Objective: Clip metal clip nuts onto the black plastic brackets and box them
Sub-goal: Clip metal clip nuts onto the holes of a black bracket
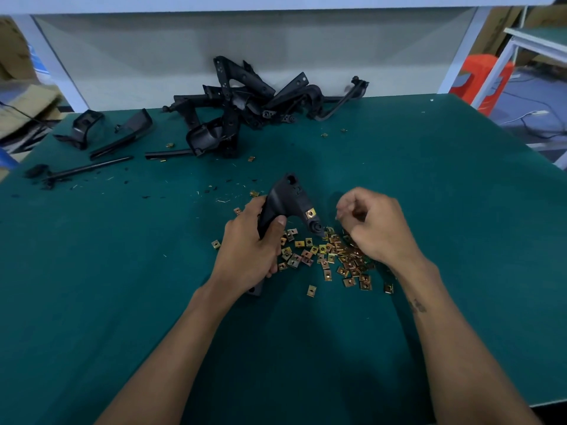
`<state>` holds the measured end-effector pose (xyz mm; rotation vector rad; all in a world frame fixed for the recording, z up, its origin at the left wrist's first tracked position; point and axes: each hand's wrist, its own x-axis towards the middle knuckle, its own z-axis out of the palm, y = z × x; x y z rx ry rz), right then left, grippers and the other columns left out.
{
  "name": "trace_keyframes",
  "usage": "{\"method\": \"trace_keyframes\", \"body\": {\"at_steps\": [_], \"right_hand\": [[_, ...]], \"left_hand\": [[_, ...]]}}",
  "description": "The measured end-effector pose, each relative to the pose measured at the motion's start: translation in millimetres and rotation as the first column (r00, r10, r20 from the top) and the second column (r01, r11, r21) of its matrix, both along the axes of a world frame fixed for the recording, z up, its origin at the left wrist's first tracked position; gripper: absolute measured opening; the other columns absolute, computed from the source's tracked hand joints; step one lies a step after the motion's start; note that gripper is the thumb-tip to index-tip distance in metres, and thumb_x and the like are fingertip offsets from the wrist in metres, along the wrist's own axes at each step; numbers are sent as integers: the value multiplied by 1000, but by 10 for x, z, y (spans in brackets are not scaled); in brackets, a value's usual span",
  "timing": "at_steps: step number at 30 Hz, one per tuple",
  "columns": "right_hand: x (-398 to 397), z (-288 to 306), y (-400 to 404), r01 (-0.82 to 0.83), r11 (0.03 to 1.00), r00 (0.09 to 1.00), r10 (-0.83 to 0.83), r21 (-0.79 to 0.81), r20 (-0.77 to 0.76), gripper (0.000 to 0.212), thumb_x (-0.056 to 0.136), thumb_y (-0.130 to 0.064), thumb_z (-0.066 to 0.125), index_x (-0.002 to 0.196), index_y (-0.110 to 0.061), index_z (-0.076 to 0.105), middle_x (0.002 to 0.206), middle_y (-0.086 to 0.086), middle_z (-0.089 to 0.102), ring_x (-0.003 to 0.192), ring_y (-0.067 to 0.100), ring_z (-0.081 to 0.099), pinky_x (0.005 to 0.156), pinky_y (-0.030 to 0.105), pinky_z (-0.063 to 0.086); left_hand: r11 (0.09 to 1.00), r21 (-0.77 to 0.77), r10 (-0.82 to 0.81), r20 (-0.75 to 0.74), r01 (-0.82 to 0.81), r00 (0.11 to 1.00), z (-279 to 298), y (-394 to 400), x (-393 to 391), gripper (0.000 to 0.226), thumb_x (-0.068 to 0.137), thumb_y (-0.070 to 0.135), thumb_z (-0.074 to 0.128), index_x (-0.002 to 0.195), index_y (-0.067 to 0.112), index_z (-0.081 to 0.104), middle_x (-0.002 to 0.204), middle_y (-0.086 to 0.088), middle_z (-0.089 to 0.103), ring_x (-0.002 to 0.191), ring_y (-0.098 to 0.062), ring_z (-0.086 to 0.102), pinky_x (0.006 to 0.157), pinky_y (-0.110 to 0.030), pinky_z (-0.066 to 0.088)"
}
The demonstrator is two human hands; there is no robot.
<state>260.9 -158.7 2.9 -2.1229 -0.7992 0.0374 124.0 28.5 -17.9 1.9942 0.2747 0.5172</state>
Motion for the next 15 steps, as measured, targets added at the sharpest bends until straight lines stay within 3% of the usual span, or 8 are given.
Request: {"method": "trace_keyframes", "body": {"at_steps": [3,6,10,15], "right_hand": [[-55,83,46,10,955,988,37,297,-152,21,94,-1,68,108,-17,70,79,-5,74,67,12,68,68,23,55],[-151,117,144,39,858,930,156,512,-333,21,96,7,61,97,-10,73,77,-2,70,67,12,63,66,23,53],[-235,128,236,93,765,829,295,637,-475,31,98,8,59,93,-17,77,82,-1,71,74,12,63,73,24,55],[-237,131,235,67,741,831,330,669,-449,40,95,11,58,93,-22,80,86,-3,72,77,13,65,77,21,54]], "left_hand": [[998,-14,-55,-3,55,999,14,-22,-13,5,104,26,52,106,31,52,61,-5,61,38,-26,58,38,-30,46],[996,25,-84,3,84,996,32,-44,-21,11,105,26,51,115,31,52,61,-3,61,38,-24,59,38,-30,46],[996,42,-79,13,78,997,47,-56,-24,12,105,25,51,116,29,52,60,-3,61,37,-23,59,39,-29,46],[996,19,-86,21,85,996,66,-65,-39,13,105,23,52,117,29,53,60,-6,60,38,-25,58,39,-30,46]]}}
